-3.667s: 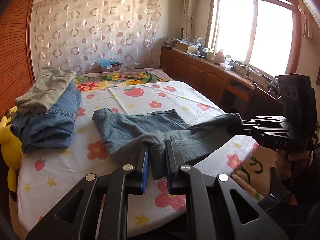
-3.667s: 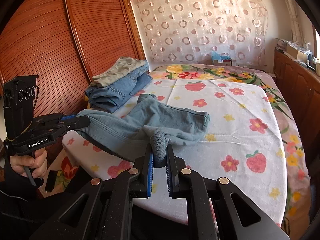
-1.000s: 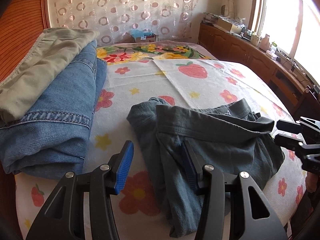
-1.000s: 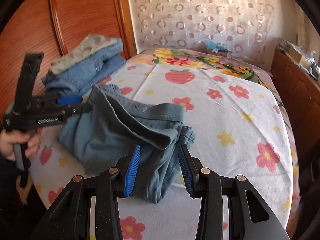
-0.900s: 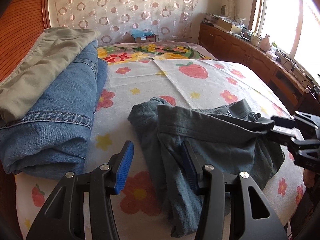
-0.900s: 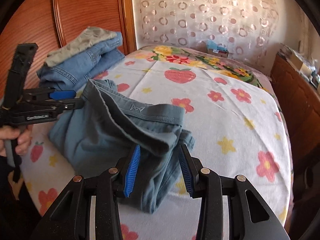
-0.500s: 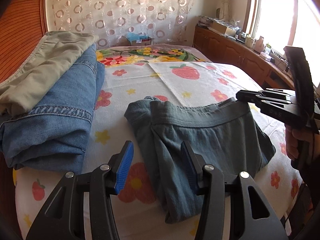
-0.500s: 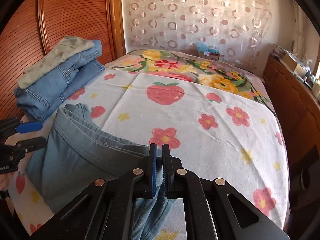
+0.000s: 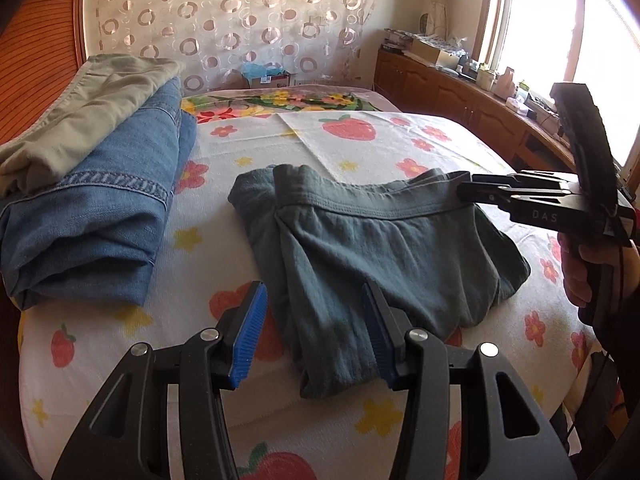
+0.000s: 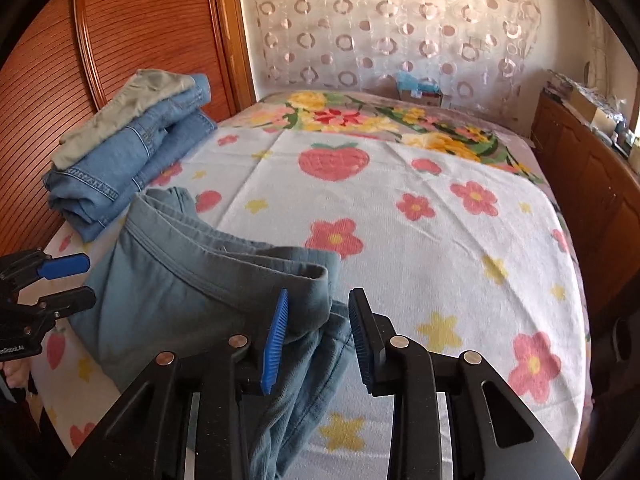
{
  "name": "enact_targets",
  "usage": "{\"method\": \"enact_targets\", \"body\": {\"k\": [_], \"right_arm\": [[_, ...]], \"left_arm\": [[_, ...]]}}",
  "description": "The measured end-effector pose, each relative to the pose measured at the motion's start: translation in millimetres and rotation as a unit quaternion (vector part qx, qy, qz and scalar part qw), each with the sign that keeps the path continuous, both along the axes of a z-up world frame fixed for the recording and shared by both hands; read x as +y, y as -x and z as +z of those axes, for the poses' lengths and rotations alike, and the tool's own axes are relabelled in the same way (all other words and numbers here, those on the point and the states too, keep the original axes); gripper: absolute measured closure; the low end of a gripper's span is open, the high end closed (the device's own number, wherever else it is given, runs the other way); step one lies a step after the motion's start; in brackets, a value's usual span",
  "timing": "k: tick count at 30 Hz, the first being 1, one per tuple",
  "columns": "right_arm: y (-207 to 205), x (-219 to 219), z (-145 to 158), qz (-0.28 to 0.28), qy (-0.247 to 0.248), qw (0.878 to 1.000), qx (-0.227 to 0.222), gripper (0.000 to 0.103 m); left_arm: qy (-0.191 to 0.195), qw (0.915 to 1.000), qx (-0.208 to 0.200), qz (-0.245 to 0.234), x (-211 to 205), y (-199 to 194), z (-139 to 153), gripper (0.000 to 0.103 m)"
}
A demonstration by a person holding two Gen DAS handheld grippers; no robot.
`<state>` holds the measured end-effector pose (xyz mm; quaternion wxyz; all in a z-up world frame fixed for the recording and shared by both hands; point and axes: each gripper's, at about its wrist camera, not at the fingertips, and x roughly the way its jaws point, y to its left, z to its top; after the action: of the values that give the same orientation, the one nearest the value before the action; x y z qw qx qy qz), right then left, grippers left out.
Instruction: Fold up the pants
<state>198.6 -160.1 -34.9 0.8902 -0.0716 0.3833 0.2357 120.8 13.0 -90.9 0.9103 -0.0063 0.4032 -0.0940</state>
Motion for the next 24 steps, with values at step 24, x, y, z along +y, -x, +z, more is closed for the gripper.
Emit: {"method": "enact_targets", "body": {"k": [24], "right_arm": [[87, -31, 9, 0.019, -0.026, 0.999, 0.011, 0.076]], "left_arm": [[0.003, 0.9997, 0.015, -0.019, -3, 28, -12, 0.059]]}}
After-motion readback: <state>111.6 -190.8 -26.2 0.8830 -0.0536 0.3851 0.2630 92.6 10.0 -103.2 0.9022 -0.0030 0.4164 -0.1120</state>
